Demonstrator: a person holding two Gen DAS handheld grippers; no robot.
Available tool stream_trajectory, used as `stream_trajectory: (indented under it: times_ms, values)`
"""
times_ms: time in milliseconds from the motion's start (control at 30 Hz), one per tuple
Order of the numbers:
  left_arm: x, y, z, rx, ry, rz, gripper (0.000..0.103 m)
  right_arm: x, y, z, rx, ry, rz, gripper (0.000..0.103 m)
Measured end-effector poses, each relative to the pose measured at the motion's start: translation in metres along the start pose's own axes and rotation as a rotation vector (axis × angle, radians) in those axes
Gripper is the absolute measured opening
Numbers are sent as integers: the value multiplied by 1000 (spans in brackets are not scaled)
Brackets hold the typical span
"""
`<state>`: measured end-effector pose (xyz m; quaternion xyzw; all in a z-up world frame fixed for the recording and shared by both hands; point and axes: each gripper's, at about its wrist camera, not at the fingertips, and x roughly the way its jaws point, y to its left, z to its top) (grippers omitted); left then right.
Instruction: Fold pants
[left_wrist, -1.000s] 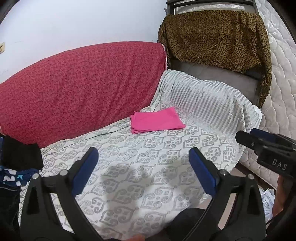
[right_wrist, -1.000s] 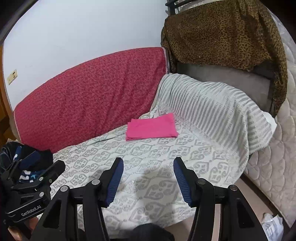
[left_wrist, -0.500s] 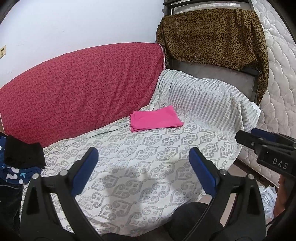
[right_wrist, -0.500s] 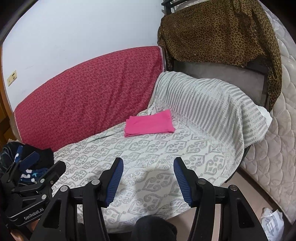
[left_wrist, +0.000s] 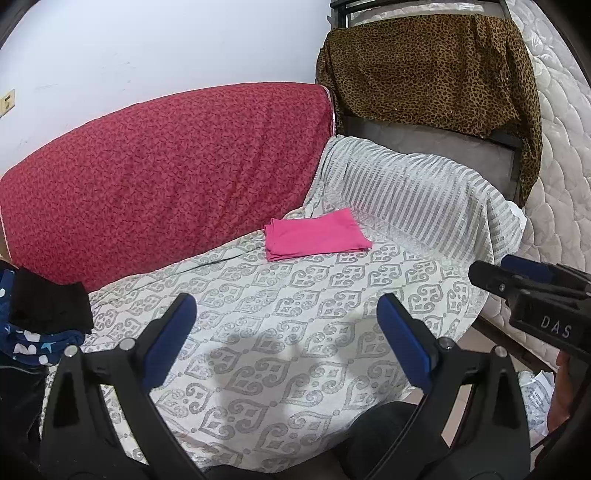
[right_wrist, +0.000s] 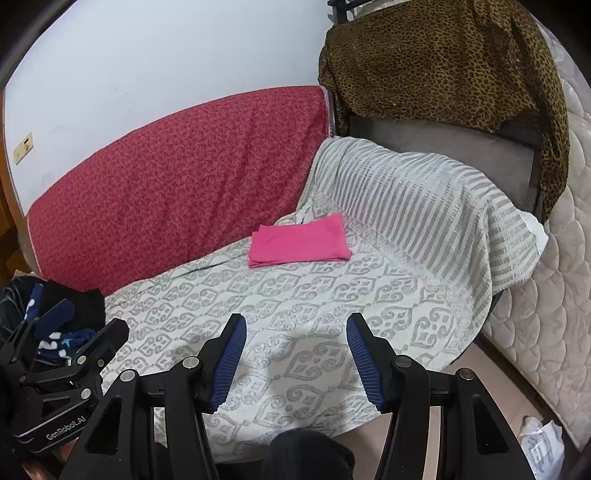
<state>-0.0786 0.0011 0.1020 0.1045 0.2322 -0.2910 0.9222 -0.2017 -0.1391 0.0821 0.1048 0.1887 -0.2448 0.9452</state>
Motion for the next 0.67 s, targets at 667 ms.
stream_trajectory:
  times_ms: [667]
  values:
    - [2, 0, -1, 5, 5, -5, 98, 4, 3, 1, -26, 6, -16, 58]
